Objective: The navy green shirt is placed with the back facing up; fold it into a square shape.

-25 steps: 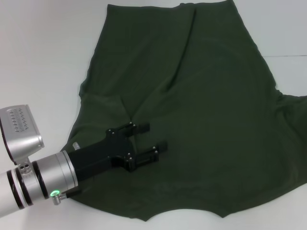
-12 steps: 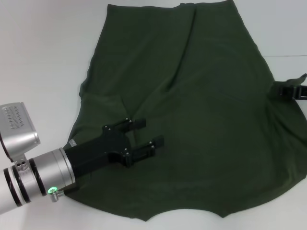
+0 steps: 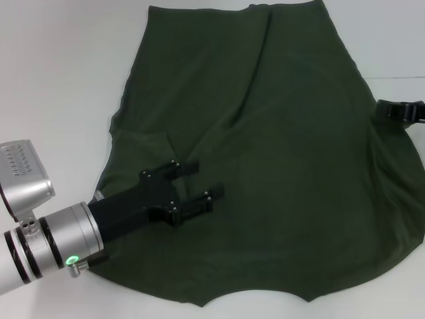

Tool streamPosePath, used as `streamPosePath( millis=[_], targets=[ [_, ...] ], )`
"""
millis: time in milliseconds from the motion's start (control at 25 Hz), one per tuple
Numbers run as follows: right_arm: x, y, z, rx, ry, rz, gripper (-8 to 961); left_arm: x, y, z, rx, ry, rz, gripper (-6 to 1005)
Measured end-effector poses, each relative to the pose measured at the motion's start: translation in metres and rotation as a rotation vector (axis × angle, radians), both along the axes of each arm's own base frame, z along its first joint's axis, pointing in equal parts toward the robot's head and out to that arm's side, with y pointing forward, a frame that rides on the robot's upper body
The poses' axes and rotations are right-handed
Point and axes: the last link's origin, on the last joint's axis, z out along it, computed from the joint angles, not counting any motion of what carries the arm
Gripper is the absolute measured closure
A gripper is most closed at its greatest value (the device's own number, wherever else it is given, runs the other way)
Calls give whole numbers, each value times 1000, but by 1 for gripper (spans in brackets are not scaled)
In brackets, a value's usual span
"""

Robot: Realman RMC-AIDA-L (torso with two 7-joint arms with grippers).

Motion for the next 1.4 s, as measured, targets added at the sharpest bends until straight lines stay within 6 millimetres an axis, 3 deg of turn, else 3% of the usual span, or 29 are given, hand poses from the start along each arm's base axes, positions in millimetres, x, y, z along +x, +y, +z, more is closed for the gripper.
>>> streamPosePath(
  millis=[200, 360, 960, 1160, 1280, 1400],
  targets=[
    [2, 1, 8, 14, 1, -4, 941, 0, 2, 0, 4, 5, 3, 247],
    [-7, 7, 5, 3, -7, 21, 942, 2, 3, -1, 3, 4, -1, 248],
    [-48, 11, -51, -136, -17, 120, 942, 1, 5, 1, 16, 3, 11, 248],
    [-47, 11, -47, -125, -9, 118, 842, 0, 6, 1, 19, 10, 16, 248],
    [-43, 10, -43, -116, -9, 109, 609, 0, 7, 1, 20, 12, 19, 247],
    [-38, 9, -38, -102, -3, 93, 481, 0, 7, 1, 23, 10, 21, 247]
  ],
)
